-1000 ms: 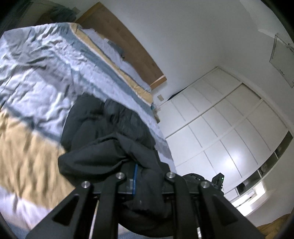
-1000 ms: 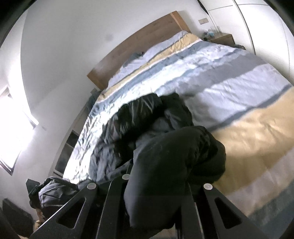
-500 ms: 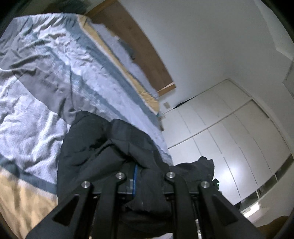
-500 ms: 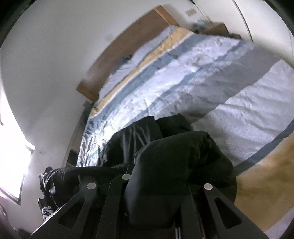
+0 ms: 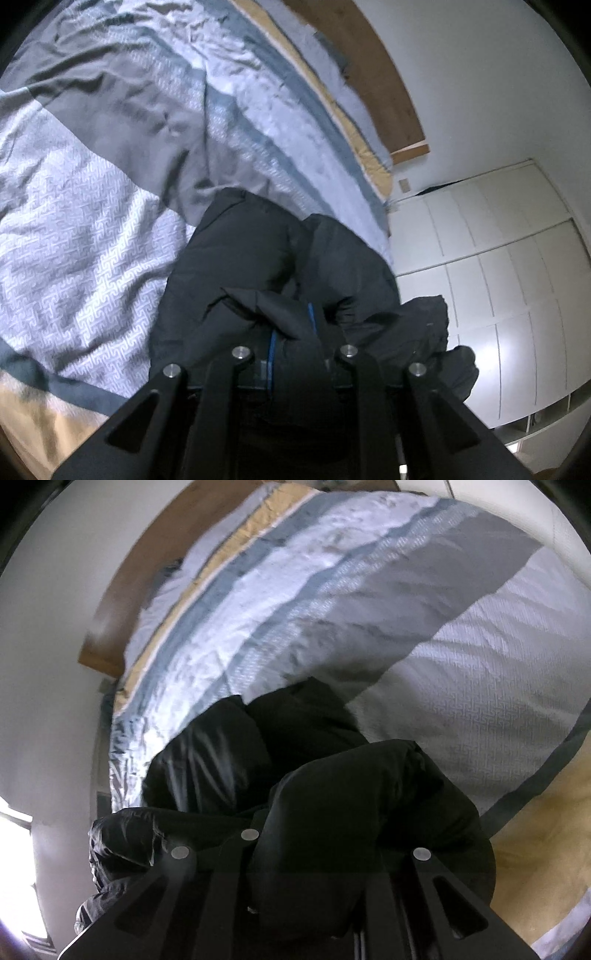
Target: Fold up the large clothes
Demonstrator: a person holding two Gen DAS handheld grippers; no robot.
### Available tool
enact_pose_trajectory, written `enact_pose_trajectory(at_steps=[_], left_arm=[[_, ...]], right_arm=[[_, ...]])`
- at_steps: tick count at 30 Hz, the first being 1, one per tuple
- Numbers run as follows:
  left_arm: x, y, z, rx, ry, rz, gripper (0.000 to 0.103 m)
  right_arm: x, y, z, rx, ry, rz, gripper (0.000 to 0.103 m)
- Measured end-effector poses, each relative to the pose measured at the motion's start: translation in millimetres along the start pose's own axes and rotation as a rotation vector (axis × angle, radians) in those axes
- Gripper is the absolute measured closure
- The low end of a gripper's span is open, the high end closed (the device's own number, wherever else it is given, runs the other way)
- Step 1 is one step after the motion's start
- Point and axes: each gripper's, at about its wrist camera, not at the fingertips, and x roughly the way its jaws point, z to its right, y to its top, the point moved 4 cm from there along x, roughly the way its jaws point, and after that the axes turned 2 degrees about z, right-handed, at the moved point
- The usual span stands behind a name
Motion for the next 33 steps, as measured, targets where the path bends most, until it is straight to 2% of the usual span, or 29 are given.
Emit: enact_pose_trajectory(at_steps=[9, 16, 20, 22, 24, 33], left_arm=[[34, 12, -19, -0.051, 0.020, -0.083, 0.084], [41, 18, -20, -0.081, 0.026, -0.110, 0.083], [36, 23, -15, -0.089, 0.024, -0.109, 0.080], [31, 25, -12, -0.095, 0.015, -0.102, 0.077], [22, 27, -9, -0.097, 0.012, -0.094, 0.075], [-6, 39, 2, -0.106, -0.005, -0.063, 0.071]], right_arm=[[30, 8, 11, 0.086, -0.058, -0.054, 0.086], [37, 14, 12, 0.128, -0.067, -0.093, 0.079], [33, 18, 15, 0.151, -0.062, -0.103, 0.073], [28, 20, 15, 0.160, -0.056, -0.093, 0.062], [24, 24, 14, 0.169, -0.050, -0.080, 0.057], [5, 37, 5, 0.164, -0.039, -0.049, 0.046]])
